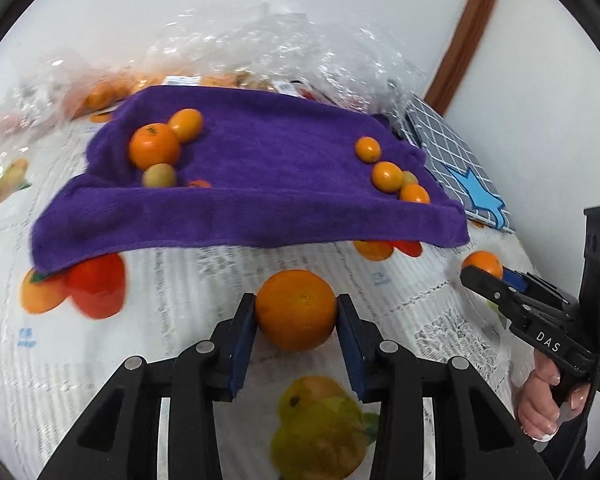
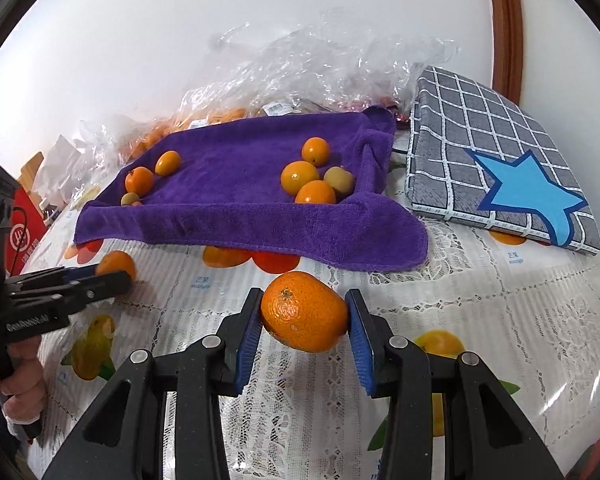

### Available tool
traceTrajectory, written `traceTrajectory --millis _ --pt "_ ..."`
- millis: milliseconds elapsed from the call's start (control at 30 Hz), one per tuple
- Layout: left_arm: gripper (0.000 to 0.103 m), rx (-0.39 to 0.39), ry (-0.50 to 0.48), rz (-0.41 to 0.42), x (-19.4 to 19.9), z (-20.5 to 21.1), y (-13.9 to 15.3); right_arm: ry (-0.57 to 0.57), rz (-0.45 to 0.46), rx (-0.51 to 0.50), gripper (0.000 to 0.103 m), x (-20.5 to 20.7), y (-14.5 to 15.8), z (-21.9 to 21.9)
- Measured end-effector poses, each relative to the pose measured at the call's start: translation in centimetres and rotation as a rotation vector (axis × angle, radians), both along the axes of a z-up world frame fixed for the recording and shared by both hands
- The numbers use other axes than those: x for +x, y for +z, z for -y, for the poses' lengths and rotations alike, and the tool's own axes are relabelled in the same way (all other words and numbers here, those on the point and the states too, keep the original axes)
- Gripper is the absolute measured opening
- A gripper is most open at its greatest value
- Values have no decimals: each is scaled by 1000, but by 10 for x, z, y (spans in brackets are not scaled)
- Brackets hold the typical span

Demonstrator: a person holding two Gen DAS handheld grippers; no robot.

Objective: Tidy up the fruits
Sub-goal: 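Grasp a round orange with the left tool while the right tool lifts its orange over the towel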

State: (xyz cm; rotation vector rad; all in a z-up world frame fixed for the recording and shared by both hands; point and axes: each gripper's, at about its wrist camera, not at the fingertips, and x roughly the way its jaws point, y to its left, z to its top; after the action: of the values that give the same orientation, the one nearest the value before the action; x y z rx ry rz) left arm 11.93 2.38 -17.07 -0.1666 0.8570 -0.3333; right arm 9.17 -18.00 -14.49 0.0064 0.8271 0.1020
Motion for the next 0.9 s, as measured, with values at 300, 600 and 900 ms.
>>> traceTrajectory --millis 300,600,900 --pt "37 -29 88 10 -10 -58 28 41 -5 -6 41 3 12 -19" --pt "37 -33 135 45 12 -88 63 59 51 -29 41 39 48 -38" --pt "37 -34 144 41 50 -86 72 20 -51 38 41 101 22 -36"
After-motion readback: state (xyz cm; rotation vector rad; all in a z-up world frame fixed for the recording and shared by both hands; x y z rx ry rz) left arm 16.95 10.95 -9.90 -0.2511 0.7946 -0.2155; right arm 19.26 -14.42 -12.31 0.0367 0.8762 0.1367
